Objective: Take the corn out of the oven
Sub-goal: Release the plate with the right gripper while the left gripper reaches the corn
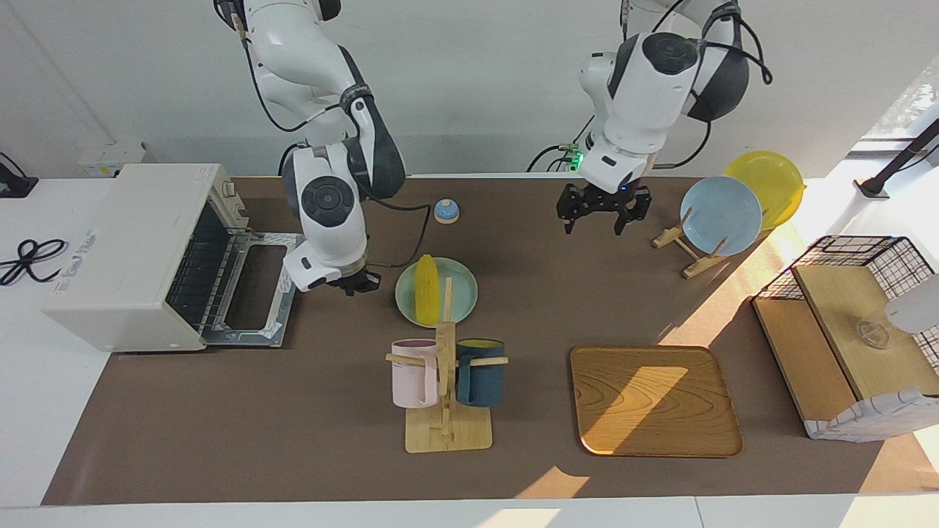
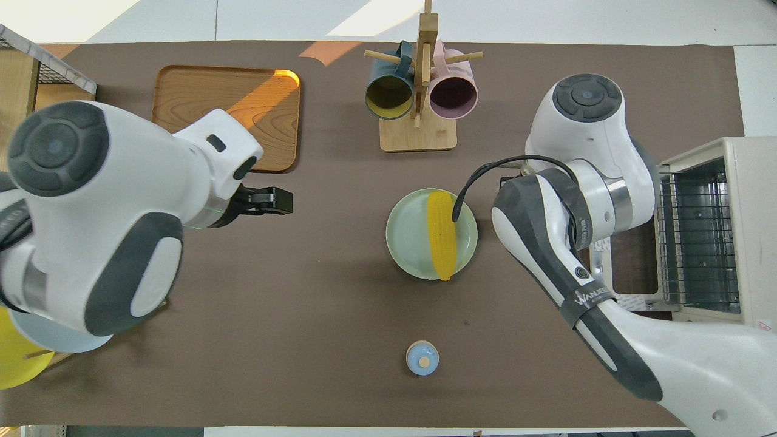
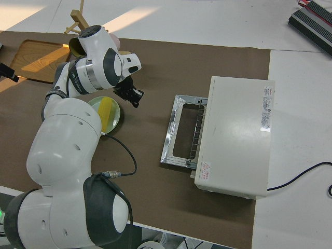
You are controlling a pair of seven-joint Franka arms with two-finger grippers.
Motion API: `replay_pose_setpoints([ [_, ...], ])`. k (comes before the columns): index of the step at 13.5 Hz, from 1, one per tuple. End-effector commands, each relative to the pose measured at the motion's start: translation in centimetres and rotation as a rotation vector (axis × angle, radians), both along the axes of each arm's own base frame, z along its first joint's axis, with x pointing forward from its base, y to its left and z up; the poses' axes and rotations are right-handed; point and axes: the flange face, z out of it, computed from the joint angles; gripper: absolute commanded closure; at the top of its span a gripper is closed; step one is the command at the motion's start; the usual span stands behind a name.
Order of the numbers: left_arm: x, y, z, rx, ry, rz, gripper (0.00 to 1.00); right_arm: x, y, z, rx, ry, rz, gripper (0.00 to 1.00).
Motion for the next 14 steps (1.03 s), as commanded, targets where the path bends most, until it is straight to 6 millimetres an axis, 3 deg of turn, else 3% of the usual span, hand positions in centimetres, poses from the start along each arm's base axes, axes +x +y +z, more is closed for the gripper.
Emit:
replay_pose_setpoints([
  [1, -1.9, -5.2, -3.2, -0.026, 0.007, 0.013, 0.00, -2.4, -5.6, -1.7, -0.017, -0.017, -0.015, 1.00],
  [4, -4.5, -11.7, -6.9, -0.049, -0.008, -0.007, 0.00, -4.0, -9.2, -3.9, -0.007, -0.021, -0.056, 1.00],
  [7, -6.2, -17.8, -11.4, -0.102, -0.038, 0.037, 0.00, -4.8, -9.7, -5.2, 0.008, -0.058, -0.057, 1.00],
  [11, -6.2, -25.3, -16.7, -0.137, -0.034, 0.075, 0.00, -4.9, -11.0, -5.8, 0.011, -0.045, -0.029, 1.00],
  [12, -5.8, -25.8, -17.6, -0.135, -0.034, 0.076, 0.00, -4.9, -11.5, -5.8, -0.015, -0.037, 0.005, 1.00],
  [14, -5.3, -25.6, -18.1, -0.154, -0.055, 0.084, 0.00, -4.8, -14.4, -5.2, -0.110, -0.006, 0.050, 1.00],
])
